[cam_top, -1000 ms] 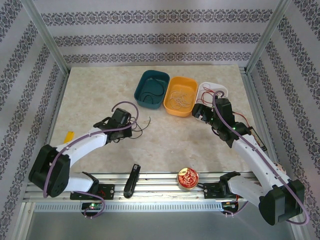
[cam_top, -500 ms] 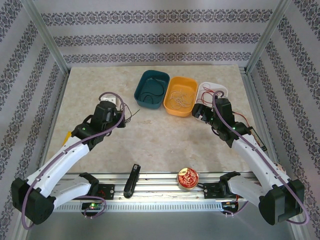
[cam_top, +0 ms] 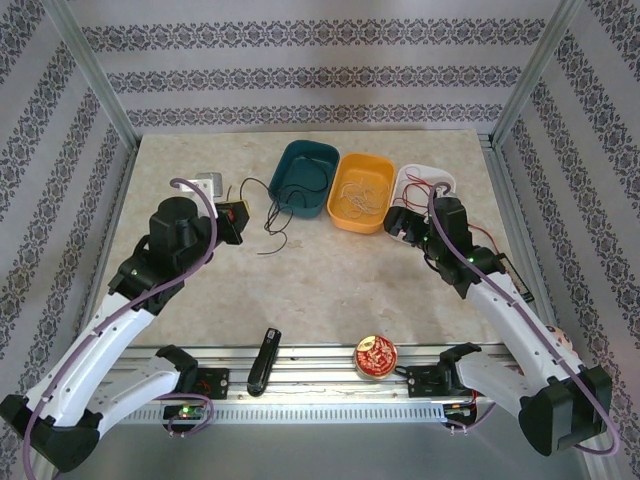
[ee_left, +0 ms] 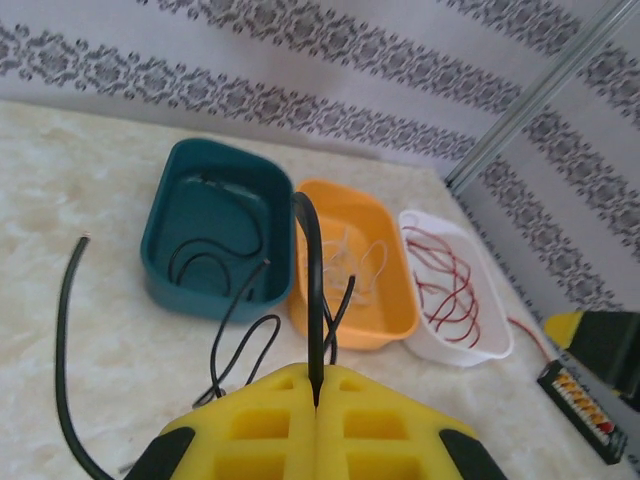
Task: Untangle the cables
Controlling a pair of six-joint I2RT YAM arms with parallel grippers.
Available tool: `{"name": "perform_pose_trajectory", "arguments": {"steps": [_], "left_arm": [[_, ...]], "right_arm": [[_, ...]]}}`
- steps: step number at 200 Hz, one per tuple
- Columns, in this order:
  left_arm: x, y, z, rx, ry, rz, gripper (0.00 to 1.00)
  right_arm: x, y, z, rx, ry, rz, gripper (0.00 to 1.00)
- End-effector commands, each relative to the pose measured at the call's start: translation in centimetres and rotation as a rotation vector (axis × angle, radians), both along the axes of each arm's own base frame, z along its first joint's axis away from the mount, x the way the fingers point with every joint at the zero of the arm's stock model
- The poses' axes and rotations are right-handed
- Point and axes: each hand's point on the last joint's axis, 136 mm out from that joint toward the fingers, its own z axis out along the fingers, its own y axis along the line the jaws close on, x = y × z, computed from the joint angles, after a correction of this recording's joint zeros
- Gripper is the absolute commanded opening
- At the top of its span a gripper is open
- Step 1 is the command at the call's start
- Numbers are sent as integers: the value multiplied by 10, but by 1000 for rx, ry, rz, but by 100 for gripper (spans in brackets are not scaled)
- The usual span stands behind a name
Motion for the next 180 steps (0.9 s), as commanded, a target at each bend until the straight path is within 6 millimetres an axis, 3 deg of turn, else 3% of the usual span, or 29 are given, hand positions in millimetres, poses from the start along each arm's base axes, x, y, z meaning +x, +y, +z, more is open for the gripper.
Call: {"name": "perform_pose_trajectory", "arguments": {"steps": [1, 45, 91, 137, 180], "left_arm": [[3, -15, 17, -74, -30, -50, 0], [9, -27, 30, -126, -64, -92, 0], [19, -31, 54, -189, -112, -77, 0], [22, -26, 88, -238, -174, -44, 0], [15, -26, 118, -294, -227, -68, 0]], "right_arm": [[-2, 27, 12, 21, -82, 134, 98], [-8, 104, 7, 210, -196, 408, 98], [-24, 177, -11, 64, -290, 552, 95], [-26, 221, -22, 13, -434, 585, 89], [-4, 244, -28, -113, -592, 521, 89]]}}
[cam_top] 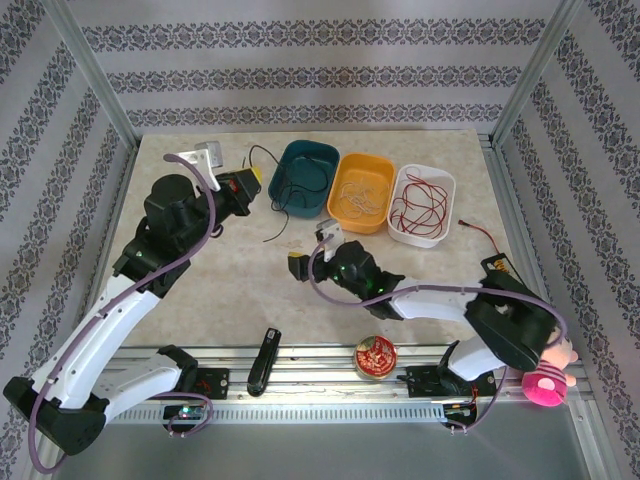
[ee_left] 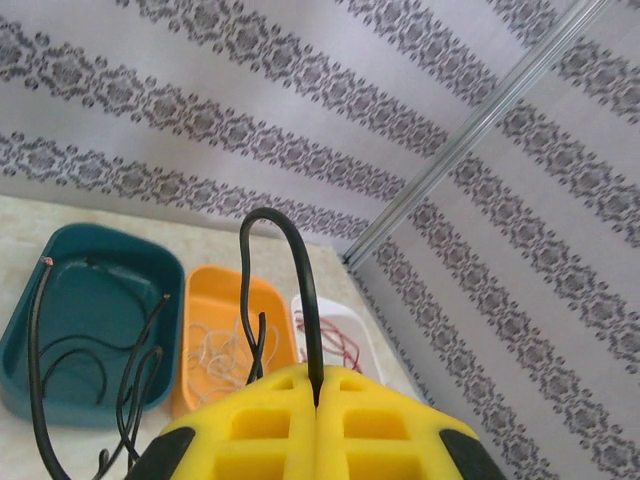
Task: Untangle the cables
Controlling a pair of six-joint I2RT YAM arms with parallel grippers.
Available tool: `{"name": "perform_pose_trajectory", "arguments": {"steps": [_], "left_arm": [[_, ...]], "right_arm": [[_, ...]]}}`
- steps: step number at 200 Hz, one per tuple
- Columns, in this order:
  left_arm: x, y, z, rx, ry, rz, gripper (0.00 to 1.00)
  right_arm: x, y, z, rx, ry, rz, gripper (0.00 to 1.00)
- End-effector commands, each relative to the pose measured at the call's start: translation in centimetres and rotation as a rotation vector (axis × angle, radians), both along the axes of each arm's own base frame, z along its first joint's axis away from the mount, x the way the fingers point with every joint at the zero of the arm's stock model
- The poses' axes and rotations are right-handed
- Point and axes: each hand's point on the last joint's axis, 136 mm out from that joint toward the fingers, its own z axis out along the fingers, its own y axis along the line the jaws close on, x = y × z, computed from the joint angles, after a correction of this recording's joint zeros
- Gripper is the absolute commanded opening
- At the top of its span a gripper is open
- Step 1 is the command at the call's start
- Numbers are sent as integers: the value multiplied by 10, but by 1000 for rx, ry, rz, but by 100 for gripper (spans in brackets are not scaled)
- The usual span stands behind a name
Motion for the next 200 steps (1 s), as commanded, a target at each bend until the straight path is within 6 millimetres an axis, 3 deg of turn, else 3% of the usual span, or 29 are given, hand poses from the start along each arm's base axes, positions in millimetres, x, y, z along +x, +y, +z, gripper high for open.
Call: {"name": "perform_pose_trajectory", "arguments": {"steps": [1, 43, 88, 152, 200], "left_arm": [[-7, -1, 42, -84, -97, -16, 0], [-16, -7, 65, -123, -133, -71, 0], [-21, -7, 63, -120, -123, -84, 0], [-24, -10, 62, -128, -122, -106, 0], [-32, -13, 65, -155, -119, -148, 0]], "right_arm": [[26, 6, 30, 37, -210, -92, 89], [53, 39, 32, 28, -306, -99, 91], [61, 67, 46, 78, -339, -41, 93], [65, 78, 49, 97, -353, -19, 95], [85, 63, 47, 140, -329, -78, 94]]}}
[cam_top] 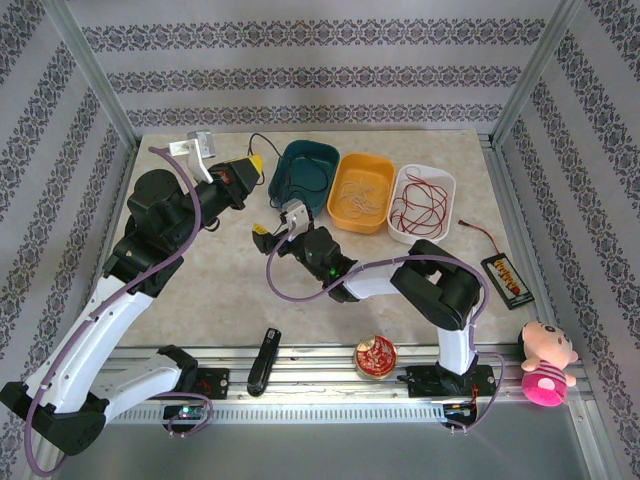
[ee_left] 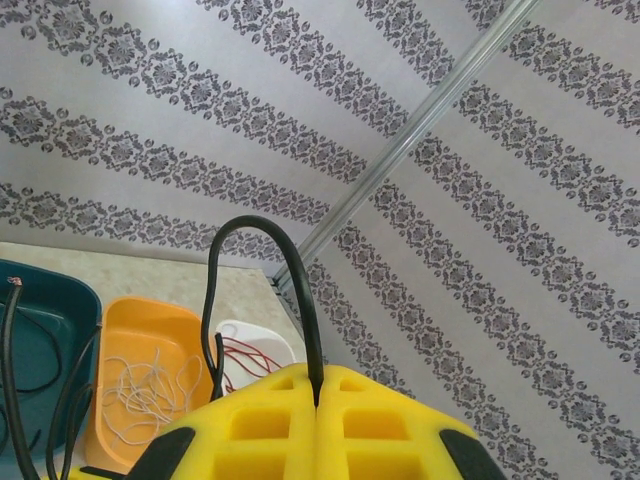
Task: Untangle the cables
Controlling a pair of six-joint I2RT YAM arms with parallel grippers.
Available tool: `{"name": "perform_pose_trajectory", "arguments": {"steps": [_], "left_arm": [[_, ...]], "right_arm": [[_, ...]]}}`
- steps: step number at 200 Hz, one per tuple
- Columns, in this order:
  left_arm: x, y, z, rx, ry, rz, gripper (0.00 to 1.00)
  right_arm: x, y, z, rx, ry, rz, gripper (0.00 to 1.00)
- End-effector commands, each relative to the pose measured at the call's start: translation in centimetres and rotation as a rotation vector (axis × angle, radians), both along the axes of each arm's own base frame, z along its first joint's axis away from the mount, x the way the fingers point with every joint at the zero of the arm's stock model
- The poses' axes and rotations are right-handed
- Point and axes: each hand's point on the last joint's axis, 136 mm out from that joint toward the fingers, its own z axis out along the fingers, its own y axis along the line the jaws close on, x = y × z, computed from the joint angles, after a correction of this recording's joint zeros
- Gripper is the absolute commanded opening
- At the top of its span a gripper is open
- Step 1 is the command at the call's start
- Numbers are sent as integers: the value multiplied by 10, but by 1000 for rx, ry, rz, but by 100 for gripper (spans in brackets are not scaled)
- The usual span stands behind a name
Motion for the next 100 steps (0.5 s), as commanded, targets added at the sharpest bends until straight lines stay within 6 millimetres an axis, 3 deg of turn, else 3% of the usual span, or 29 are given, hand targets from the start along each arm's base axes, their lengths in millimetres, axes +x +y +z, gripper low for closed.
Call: {"name": "perform_pose_trajectory", "arguments": {"steps": [1, 100], "left_arm": [[-16, -3, 23, -57, -60, -51, 0], [-23, -5, 25, -81, -54, -86, 0]], "right_arm": [[14, -6, 13, 78, -13, -18, 94], [24, 1, 34, 80, -73, -6, 86]]}}
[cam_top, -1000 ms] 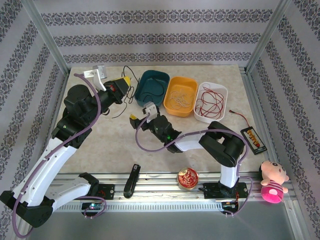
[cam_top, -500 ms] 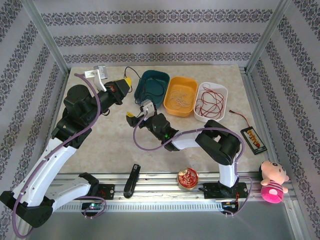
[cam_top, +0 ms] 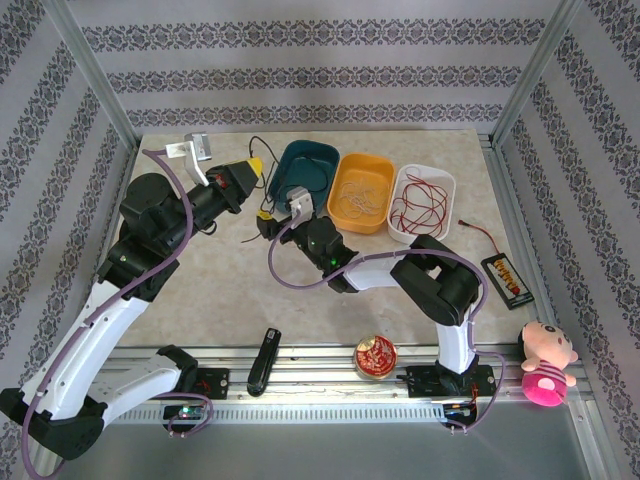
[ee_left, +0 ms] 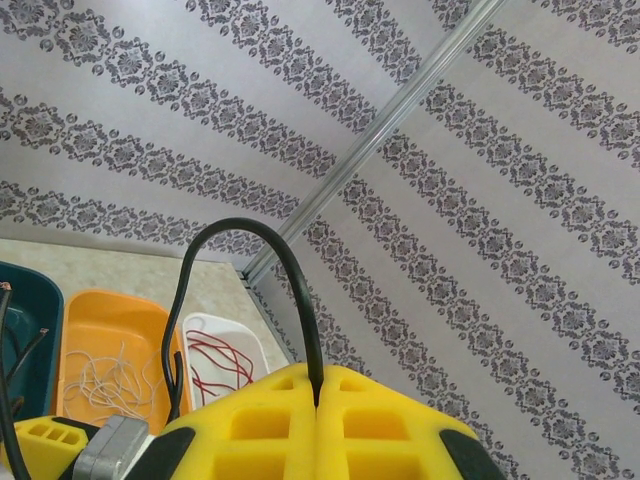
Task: Untangle the cables
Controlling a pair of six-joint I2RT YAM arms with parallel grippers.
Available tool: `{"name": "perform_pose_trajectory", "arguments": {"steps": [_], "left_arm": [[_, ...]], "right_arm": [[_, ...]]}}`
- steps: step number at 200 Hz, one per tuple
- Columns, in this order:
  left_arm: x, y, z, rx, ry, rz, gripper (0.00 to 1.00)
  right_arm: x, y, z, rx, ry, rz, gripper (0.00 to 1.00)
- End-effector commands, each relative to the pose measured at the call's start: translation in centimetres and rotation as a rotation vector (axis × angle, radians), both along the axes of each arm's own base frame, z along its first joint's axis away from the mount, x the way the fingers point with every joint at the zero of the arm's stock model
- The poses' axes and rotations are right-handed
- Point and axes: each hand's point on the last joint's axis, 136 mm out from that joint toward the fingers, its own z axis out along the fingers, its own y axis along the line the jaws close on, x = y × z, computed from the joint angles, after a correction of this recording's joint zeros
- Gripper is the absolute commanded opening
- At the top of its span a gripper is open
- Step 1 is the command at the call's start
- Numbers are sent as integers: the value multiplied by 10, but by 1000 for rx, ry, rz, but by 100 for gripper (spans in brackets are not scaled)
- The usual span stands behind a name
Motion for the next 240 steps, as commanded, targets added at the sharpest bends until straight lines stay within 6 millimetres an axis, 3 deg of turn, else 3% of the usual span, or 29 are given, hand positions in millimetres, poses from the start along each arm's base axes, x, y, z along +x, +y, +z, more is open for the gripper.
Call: {"name": "perform_pose_trajectory", "arguments": {"steps": [1, 19, 62, 127, 147, 183, 240], "left_arm": [[-9, -2, 17, -40, -53, -30, 0], [-9, -2, 16, -39, -53, -28, 0], [-6, 6, 15, -23, -62, 21, 0], [24, 33, 12, 67, -97, 233, 0], [32, 32, 14, 60, -100, 229, 0], [38, 31, 24, 59, -126, 224, 0], [38, 37, 27, 71, -143, 251, 0]], "right_arm": [[-1, 9, 15, 33, -42, 31, 86], [-1, 9, 14, 34, -40, 33, 78], [-13, 6, 11, 19, -31, 67, 47], [-43, -31, -16, -55, 37, 27, 5], [-50, -42, -27, -77, 62, 9, 0], [-58, -52, -36, -103, 86, 2, 0], [-62, -54, -50, -123, 130, -4, 0]]}}
